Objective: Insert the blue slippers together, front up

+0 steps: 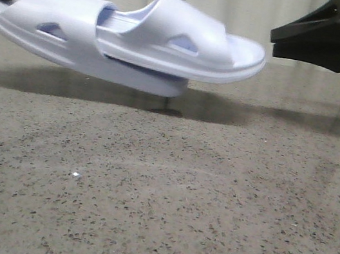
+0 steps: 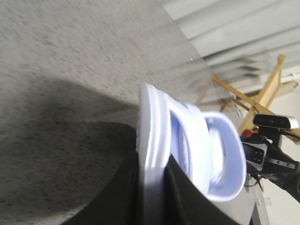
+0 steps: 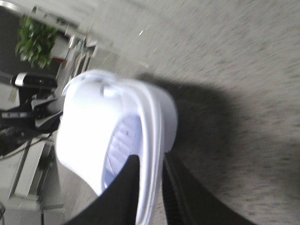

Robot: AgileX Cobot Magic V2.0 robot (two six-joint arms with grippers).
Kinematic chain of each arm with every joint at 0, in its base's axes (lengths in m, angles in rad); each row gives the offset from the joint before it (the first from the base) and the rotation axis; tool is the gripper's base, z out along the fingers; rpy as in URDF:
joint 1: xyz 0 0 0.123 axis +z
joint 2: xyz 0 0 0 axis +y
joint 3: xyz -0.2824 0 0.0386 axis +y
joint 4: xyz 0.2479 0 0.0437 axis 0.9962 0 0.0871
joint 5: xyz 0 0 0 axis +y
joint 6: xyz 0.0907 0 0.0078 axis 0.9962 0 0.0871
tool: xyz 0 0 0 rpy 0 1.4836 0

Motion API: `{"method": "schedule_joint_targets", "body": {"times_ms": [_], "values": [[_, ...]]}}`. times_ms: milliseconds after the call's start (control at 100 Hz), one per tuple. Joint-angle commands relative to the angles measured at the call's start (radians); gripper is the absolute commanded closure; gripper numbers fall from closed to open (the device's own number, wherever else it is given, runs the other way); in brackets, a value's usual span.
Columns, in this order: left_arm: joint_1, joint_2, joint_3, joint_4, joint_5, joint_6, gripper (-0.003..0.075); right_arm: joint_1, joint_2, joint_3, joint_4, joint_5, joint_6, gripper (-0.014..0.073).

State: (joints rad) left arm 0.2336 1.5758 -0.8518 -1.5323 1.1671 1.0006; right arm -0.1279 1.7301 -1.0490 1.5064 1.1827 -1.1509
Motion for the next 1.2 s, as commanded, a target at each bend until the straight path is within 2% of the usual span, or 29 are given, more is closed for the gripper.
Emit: {"method": "schedule_joint_targets", "body": {"times_ms": [0, 230, 470, 570, 740, 810, 900, 1190], "values": [[0.006, -0.033, -0.028, -0.073, 0.088, 0.004, 0.0705, -0.042, -0.047, -0.029, 0.042, 0.127, -0.02, 0.0515], [0.006, -0.033, -0.028, -0.073, 0.07, 0.029, 0.0705, -0.093, -0.083, -0.029, 0.036, 0.127, -0.02, 0.0515], [0.006, -0.033, -0.028, -0.006, 0.011, 0.082, 0.0689, -0.108, -0.124, -0.029, 0.033, 0.125, -0.02, 0.0515], [0.004, -0.033, -0.028, 0.0, -0.004, 0.116, 0.0591, -0.108, -0.126, -0.029, 0.033, 0.125, -0.02, 0.0515], [-0.017, -0.033, -0.028, 0.03, -0.077, 0.127, 0.0269, -0.108, -0.126, -0.029, 0.033, 0.128, -0.02, 0.0515], [-0.019, -0.033, -0.028, 0.044, -0.086, 0.155, 0.0208, -0.108, -0.126, -0.029, 0.031, 0.128, -0.02, 0.0515], [-0.012, -0.033, -0.039, 0.071, -0.075, 0.211, 0.0225, -0.11, -0.126, -0.029, 0.029, 0.128, -0.02, 0.0515], [0.106, -0.035, -0.161, 0.187, 0.05, 0.204, 0.0367, -0.199, -0.171, -0.029, -0.031, 0.128, -0.02, 0.0515]]}}
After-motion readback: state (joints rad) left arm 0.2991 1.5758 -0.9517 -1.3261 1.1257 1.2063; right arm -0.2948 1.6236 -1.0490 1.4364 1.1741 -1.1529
